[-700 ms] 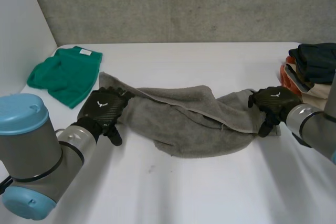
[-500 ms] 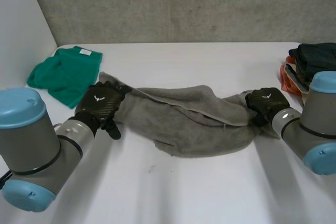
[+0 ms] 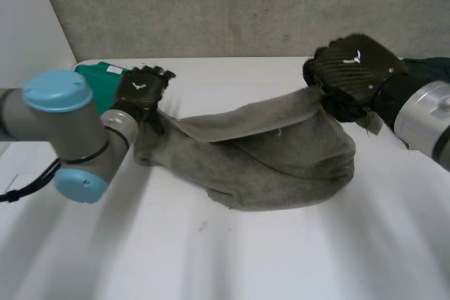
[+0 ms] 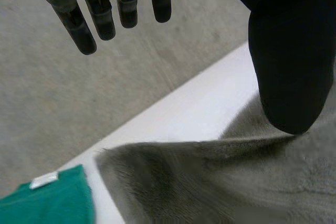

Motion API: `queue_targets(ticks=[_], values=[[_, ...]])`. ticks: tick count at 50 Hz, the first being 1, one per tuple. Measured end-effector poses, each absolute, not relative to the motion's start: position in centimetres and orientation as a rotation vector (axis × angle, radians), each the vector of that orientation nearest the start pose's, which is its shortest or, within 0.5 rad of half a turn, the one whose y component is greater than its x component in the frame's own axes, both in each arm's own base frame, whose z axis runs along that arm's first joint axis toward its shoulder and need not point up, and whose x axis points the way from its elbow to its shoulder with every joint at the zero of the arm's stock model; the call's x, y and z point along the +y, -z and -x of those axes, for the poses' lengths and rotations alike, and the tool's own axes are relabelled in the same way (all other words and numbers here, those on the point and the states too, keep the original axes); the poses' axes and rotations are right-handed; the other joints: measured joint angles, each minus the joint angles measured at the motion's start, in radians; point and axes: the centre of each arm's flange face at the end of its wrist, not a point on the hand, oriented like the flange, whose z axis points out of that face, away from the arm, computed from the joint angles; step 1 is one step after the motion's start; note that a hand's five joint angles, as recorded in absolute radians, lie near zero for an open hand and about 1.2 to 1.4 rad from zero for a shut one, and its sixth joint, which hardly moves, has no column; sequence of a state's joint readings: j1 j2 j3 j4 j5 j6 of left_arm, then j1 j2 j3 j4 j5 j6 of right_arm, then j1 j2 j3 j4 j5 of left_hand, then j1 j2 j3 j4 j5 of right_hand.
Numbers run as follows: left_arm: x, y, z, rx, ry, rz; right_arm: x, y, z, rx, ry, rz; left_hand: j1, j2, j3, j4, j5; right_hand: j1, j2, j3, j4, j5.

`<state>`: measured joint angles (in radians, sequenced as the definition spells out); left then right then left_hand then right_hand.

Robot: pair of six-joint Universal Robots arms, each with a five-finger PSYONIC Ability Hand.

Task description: Fold the laundry.

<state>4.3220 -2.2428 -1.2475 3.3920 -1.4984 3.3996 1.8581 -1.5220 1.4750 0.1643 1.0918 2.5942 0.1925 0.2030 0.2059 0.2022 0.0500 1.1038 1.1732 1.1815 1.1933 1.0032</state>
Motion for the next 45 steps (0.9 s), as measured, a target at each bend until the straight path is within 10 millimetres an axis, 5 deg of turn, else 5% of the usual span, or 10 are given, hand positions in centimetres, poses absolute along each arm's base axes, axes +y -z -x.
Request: queue_targets(ticks=[7, 12, 13, 14, 15, 24, 34, 40, 45], values=[[-36.1, -13.7, 31.2, 2.265, 2.071, -1.023, -20.2, -35.4, -25.4, 1.597, 2.051, 1.324, 0.004, 0.003, 0.003, 0.002, 0.001, 0.0, 0.0, 0.0, 0.0, 0.0], [-36.9, -12.3, 31.8, 2.196, 2.035, -1.082, -19.1, -38.0, -24.9, 1.529, 2.126, 1.254, 0.376, 0.335, 0.329, 0.321, 0.297, 0.0, 0.0, 0.0, 0.0, 0.0], [-37.0, -12.2, 31.8, 2.186, 2.031, -1.084, -19.2, -38.4, -24.7, 1.525, 2.139, 1.237, 0.609, 0.52, 0.512, 0.522, 0.491, 0.0, 0.0, 0.0, 0.0, 0.0], [-37.1, -12.2, 31.8, 2.18, 2.03, -1.083, -19.2, -38.5, -24.6, 1.524, 2.145, 1.229, 0.609, 0.52, 0.512, 0.522, 0.491, 0.0, 0.0, 0.0, 0.0, 0.0], [-37.3, -12.2, 31.6, 2.172, 2.027, -1.075, -19.5, -38.8, -24.3, 1.526, 2.16, 1.209, 0.952, 0.879, 0.855, 0.869, 0.836, 0.0, 0.0, 0.0, 0.0, 0.0], [-38.0, -15.0, 29.4, 2.11, 2.062, -0.859, -23.1, -37.2, -22.8, 1.653, 2.164, 1.161, 0.976, 0.99, 0.982, 0.993, 0.921, 0.0, 0.0, 0.0, 0.0, 0.0], [-40.3, -25.1, 28.0, 1.612, 2.533, -0.669, -32.0, -34.1, -22.8, 1.809, 2.305, 1.074, 0.976, 0.993, 0.985, 0.997, 0.921, 0.0, 0.0, 0.006, 0.001, 0.0], [-41.7, -33.9, 27.4, 1.157, 2.797, -0.448, -38.3, -38.6, -23.8, 1.497, 2.77, 0.696, 0.976, 0.993, 0.985, 0.997, 0.921, 0.0, 0.0, 0.006, 0.004, 0.0], [-40.9, -38.5, 26.6, 1.008, 2.889, -0.284, -39.4, -42.2, -24.4, 1.119, 2.937, 0.483, 0.976, 0.993, 0.985, 0.997, 0.921, 0.0, 0.0, 0.006, 0.004, 0.004]])
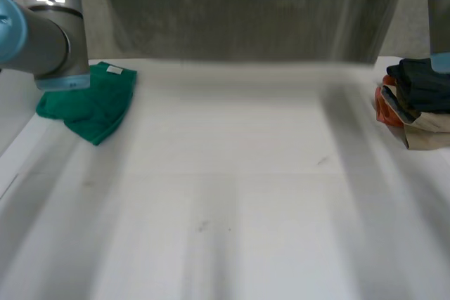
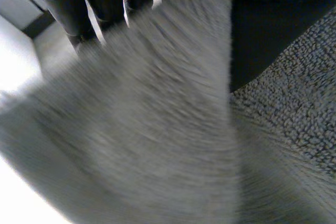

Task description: Fold the laundry.

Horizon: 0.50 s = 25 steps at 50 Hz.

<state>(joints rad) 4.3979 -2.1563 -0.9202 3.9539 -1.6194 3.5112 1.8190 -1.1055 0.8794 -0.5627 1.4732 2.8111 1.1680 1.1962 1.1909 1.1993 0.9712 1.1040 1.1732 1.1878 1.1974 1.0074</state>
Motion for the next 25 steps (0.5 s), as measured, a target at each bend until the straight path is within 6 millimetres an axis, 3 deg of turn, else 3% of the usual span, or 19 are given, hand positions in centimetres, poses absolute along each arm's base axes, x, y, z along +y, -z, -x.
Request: queue_targets(ticks=[4, 7, 12, 19, 23, 25], values=[[-40.1, -38.8, 26.2, 1.077, 2.892, -0.261, -39.4, -42.0, -25.2, 1.038, 2.905, 0.514, 0.0, 0.0, 0.0, 0.0, 0.0, 0.0, 0.0, 0.0, 0.0, 0.011], [-39.5, -36.6, 26.2, 1.228, 2.839, -0.315, -39.5, -39.5, -25.7, 1.15, 2.813, 0.598, 0.0, 0.0, 0.0, 0.0, 0.0, 0.0, 0.0, 0.0, 0.0, 0.012], [-38.2, -29.5, 25.9, 1.563, 2.66, -0.464, -39.5, -32.6, -26.2, 1.481, 2.568, 0.749, 0.0, 0.001, 0.001, 0.0, 0.0, 0.0, 0.0, 0.0, 0.0, 0.012], [-35.8, -17.6, 25.0, 1.933, 2.351, -0.665, -37.7, -20.8, -26.5, 1.916, 2.135, 0.967, 0.0, 0.001, 0.001, 0.0, 0.0, 0.0, 0.0, 0.0, 0.0, 0.012], [-35.1, -13.1, 24.2, 2.03, 2.209, -0.733, -36.6, -16.5, -26.6, 2.044, 1.972, 1.059, -0.003, -0.009, -0.008, -0.009, -0.001, 0.0, 0.0, 0.0, 0.0, 0.012], [-34.8, -10.8, 23.6, 2.071, 2.123, -0.769, -36.0, -14.5, -26.5, 2.106, 1.886, 1.108, -0.116, -0.133, -0.127, -0.136, -0.081, 0.0, 0.0, 0.0, 0.0, 0.012]])
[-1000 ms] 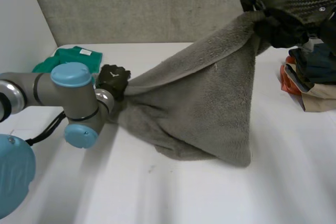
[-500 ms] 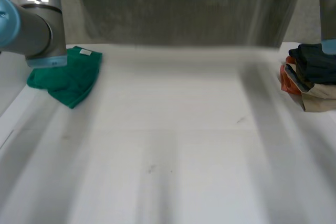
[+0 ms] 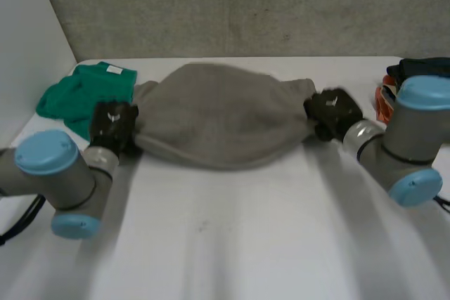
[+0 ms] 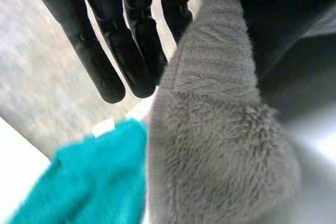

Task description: Fold the laundry.

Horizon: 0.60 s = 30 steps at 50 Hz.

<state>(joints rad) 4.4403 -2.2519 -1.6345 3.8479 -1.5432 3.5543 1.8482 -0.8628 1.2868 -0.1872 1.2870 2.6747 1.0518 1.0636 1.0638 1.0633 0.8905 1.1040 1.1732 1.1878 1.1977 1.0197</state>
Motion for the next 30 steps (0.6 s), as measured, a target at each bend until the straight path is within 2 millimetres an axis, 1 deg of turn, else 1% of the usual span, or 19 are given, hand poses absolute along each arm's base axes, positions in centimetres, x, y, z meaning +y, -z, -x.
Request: queue_targets(ticks=[1, 2, 3, 4, 6, 9, 17, 19, 20, 21, 22, 23, 24, 25, 26, 28, 29, 30], values=[[-34.7, -10.2, 23.4, 2.082, 2.097, -0.78, -35.8, -14.0, -26.5, 2.125, 1.86, 1.121, -0.065, -0.06, -0.059, -0.056, -0.056, 0.0, 0.0, 0.0, 0.0, 0.0], [-34.7, -9.7, 23.2, 2.089, 2.076, -0.789, -35.6, -13.6, -26.5, 2.14, 1.838, 1.132, -0.078, -0.07, -0.068, -0.07, -0.07, 0.0, 0.0, 0.0, 0.0, 0.0], [-34.6, -9.5, 23.0, 2.09, 2.062, -0.796, -35.5, -13.3, -26.4, 2.154, 1.819, 1.139, -0.226, -0.221, -0.202, -0.206, -0.207, 0.0, 0.0, 0.0, 0.0, 0.0], [-34.5, -9.4, 22.9, 2.09, 2.046, -0.806, -35.3, -13.1, -26.4, 2.169, 1.799, 1.143, -0.335, -0.319, -0.315, -0.309, -0.31, 0.0, 0.0, 0.0, 0.0, 0.0], [-34.4, -9.7, 22.7, 2.085, 2.03, -0.818, -35.1, -13.1, -26.3, 2.187, 1.775, 1.146, -0.458, -0.442, -0.438, -0.446, -0.45, 0.0, 0.0, 0.0, 0.0, 0.0], [-34.1, -10.3, 22.5, 2.077, 2.022, -0.825, -34.8, -13.3, -26.2, 2.203, 1.753, 1.142, -0.464, -0.477, -0.48, -0.484, -0.492, 0.0, 0.0, 0.0, 0.0, 0.0], [-33.2, -11.7, 21.6, 2.1, 1.995, -0.805, -34.5, -14.1, -25.4, 2.247, 1.714, 1.117, -0.459, -0.474, -0.477, -0.479, -0.481, 0.0, 0.0, 0.0, 0.0, 0.0], [-33.1, -11.8, 21.2, 2.111, 1.983, -0.799, -34.6, -14.2, -25.2, 2.259, 1.707, 1.109, -0.438, -0.452, -0.455, -0.456, -0.455, 0.0, 0.0, 0.0, 0.0, 0.0], [-33.0, -11.8, 21.0, 2.117, 1.977, -0.795, -34.7, -14.2, -25.0, 2.267, 1.702, 1.104, -0.374, -0.392, -0.399, -0.396, -0.398, 0.0, 0.0, 0.0, 0.0, 0.0], [-33.0, -11.9, 20.9, 2.12, 1.973, -0.793, -34.7, -14.1, -24.9, 2.272, 1.7, 1.099, -0.365, -0.384, -0.393, -0.39, -0.392, 0.0, 0.0, 0.0, 0.0, 0.0], [-32.9, -11.9, 20.6, 2.128, 1.966, -0.793, -34.8, -14.1, -24.7, 2.28, 1.696, 1.091, -0.196, -0.228, -0.242, -0.239, -0.246, 0.0, 0.0, 0.0, 0.0, 0.0], [-32.8, -12.0, 20.5, 2.132, 1.962, -0.793, -34.9, -14.1, -24.6, 2.284, 1.694, 1.087, -0.137, -0.174, -0.187, -0.184, -0.192, 0.0, 0.0, 0.0, 0.0, 0.0], [-32.8, -12.0, 20.3, 2.138, 1.957, -0.793, -35.0, -14.0, -24.5, 2.289, 1.691, 1.08, -0.019, -0.066, -0.071, -0.066, -0.076, 0.0, -0.009, -0.014, -0.013, -0.012], [-32.7, -12.1, 20.1, 2.142, 1.954, -0.795, -35.1, -14.0, -24.3, 2.295, 1.688, 1.072, 0.016, -0.019, -0.024, -0.026, -0.038, -0.004, -0.033, -0.043, -0.049, -0.044], [-32.7, -12.1, 20.0, 2.145, 1.952, -0.796, -35.1, -14.0, -24.2, 2.3, 1.685, 1.066, 0.079, 0.058, 0.046, 0.053, 0.041, -0.065, -0.104, -0.115, -0.123, -0.118], [-32.6, -12.3, 19.8, 2.151, 1.951, -0.801, -35.3, -13.9, -24.0, 2.309, 1.678, 1.05, 0.098, 0.115, 0.107, 0.118, 0.096, -0.206, -0.272, -0.279, -0.289, -0.276], [-32.5, -12.4, 19.7, 2.155, 1.949, -0.804, -35.4, -13.9, -23.9, 2.315, 1.672, 1.037, 0.098, 0.115, 0.107, 0.118, 0.096, -0.342, -0.414, -0.42, -0.429, -0.434], [-32.5, -12.5, 19.6, 2.157, 1.949, -0.806, -35.4, -14.0, -23.8, 2.321, 1.666, 1.027, 0.098, 0.131, 0.123, 0.133, 0.099, -0.453, -0.524, -0.53, -0.542, -0.538]])
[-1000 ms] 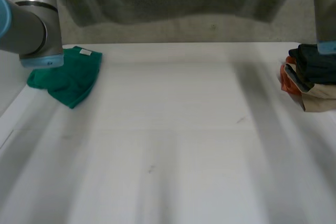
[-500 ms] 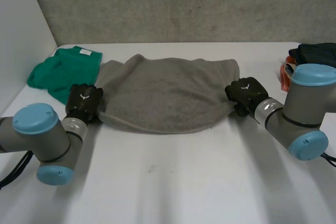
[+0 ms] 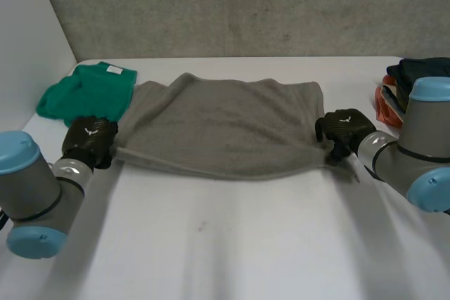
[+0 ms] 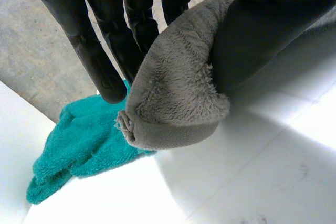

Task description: Fold the laundry.

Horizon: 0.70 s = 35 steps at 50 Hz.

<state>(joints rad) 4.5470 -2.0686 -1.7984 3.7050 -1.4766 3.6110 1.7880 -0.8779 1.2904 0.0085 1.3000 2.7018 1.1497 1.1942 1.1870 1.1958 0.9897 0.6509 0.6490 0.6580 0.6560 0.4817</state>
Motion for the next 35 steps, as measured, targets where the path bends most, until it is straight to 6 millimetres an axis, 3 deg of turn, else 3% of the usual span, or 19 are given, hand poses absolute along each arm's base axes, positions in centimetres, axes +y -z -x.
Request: queue_targets(ticks=[5, 13, 17, 25, 35], values=[[-32.2, -13.3, 19.4, 2.171, 1.946, -0.809, -35.7, -14.6, -22.9, 2.365, 1.615, 0.926, 0.0, 0.001, 0.001, 0.003, 0.0, -0.165, -0.173, -0.175, -0.18, -0.202], [-31.8, -14.3, 19.4, 2.217, 1.952, -0.785, -35.3, -16.9, -20.1, 2.456, 1.512, 0.705, -0.001, 0.001, 0.003, 0.003, 0.0, -0.165, -0.175, -0.175, -0.185, -0.203], [-31.8, -14.6, 19.4, 2.241, 1.958, -0.766, -34.4, -17.2, -19.2, 2.48, 1.491, 0.687, -0.001, 0.001, 0.004, 0.003, 0.0, -0.165, -0.172, -0.173, -0.182, -0.179], [-32.2, -15.0, 19.2, 2.264, 1.973, -0.734, -32.9, -15.5, -19.2, 2.449, 1.539, 0.855, -0.001, 0.001, 0.004, 0.003, 0.0, -0.155, -0.154, -0.164, -0.149, -0.141], [-32.4, -15.0, 19.1, 2.275, 1.965, -0.727, -33.7, -12.8, -20.7, 2.37, 1.626, 0.962, -0.001, 0.001, 0.004, 0.003, 0.0, -0.087, -0.082, -0.087, -0.088, -0.081]])
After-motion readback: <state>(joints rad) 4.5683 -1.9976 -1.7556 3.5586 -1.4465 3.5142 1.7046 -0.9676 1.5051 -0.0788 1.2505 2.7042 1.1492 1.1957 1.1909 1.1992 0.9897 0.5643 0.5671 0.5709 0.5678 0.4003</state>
